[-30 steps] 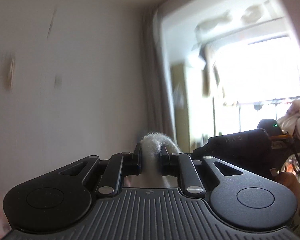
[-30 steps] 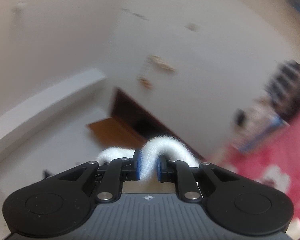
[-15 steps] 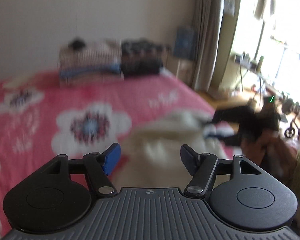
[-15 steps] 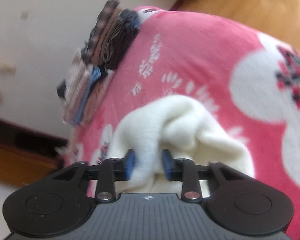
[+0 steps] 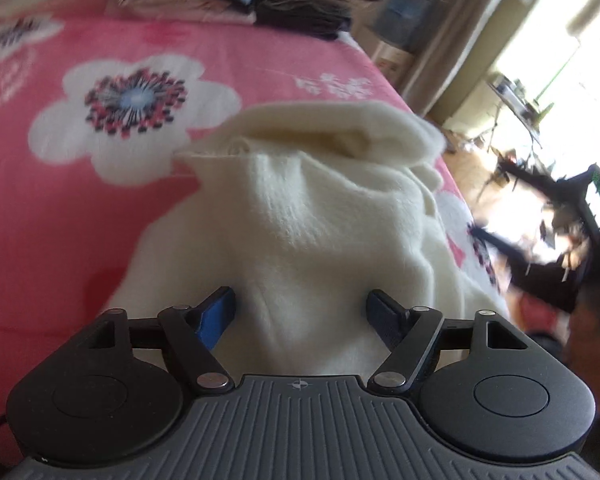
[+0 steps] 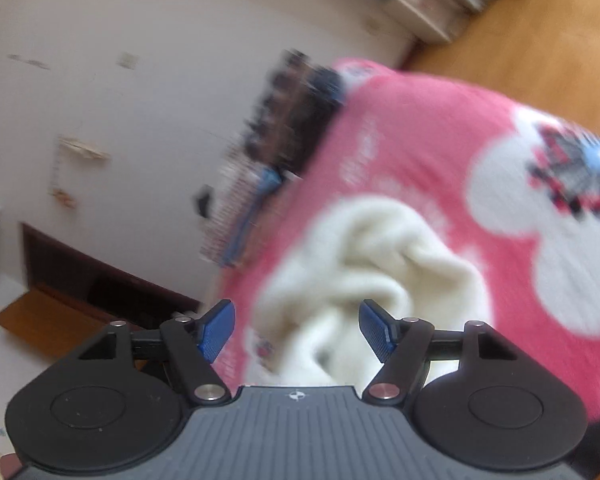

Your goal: Fold clothes

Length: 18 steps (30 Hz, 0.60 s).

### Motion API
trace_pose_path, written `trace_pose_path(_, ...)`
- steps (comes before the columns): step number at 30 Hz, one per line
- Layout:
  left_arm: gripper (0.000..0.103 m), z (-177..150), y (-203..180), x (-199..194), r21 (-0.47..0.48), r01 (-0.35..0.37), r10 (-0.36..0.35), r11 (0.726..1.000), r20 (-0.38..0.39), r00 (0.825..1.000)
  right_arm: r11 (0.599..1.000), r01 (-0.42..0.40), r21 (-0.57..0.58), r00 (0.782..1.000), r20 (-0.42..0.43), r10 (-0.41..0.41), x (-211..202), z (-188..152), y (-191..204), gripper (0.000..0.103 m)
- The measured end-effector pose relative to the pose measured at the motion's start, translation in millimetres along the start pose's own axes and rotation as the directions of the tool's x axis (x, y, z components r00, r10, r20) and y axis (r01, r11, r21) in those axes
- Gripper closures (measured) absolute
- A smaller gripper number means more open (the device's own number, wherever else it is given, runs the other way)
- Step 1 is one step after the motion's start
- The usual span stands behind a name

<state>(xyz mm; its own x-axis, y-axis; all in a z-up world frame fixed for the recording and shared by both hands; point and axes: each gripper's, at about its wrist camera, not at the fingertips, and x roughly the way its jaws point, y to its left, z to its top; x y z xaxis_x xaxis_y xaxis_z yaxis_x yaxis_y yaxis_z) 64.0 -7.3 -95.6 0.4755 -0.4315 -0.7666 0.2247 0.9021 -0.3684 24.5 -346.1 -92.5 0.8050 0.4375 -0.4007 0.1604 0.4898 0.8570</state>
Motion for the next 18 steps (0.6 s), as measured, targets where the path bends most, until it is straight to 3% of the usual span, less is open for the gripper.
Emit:
trace_pose_path(2,0.029,-1.2,1.1,-1.2,-0.024,0.007,-0.006,1.000,0.031,0.999,1.000,0.012,0.025,1.000,-0.024,-0.012,8.4,1.5,-4.1,0.031)
trace_pose_path(5,0.045,-6.4,-2.3,-7.8,-0.011,-0.005,0.006,1.000,0.088,0.996,0.999,0.029,-0.033,1.000,-0.005,-0.029,14.5,5.7,6.1,0.031)
trace_pose_path(9,0.068,-14.6,-4.8,-17.3,0.047,-0.020,0.013,0.999,0.148,0.989,0.973,0.065,-0.222,0.998,-0.001,-0.067,14.7,-9.0,31.3,0.031)
trace_pose_path(11,0.073,-18.7,-4.1,-20.2,0.083,-0.005,-0.010,0.997,0.175,0.985,0.920,0.078,-0.384,0.997,0.014,-0.079,7.3,-18.5,56.7,0.031)
trace_pose_path(14,0.073,-26.0,-1.4,-19.7,0.121,0.029,-0.050,0.992,0.176,0.983,0.757,0.162,-0.633,0.985,0.057,-0.163,23.6,-29.9,95.1,0.031)
trace_pose_path(17,0.070,-30.7,4.1,-16.9,0.129,0.072,-0.093,0.989,0.162,0.982,0.538,0.219,-0.814,0.966,0.104,-0.237,46.1,-42.1,125.7,0.031)
trace_pose_path(18,0.065,-30.9,6.9,-15.3,0.123,0.086,-0.106,0.989,0.159,0.982,0.464,0.226,-0.856,0.958,0.111,-0.263,57.6,-46.6,130.9,0.031)
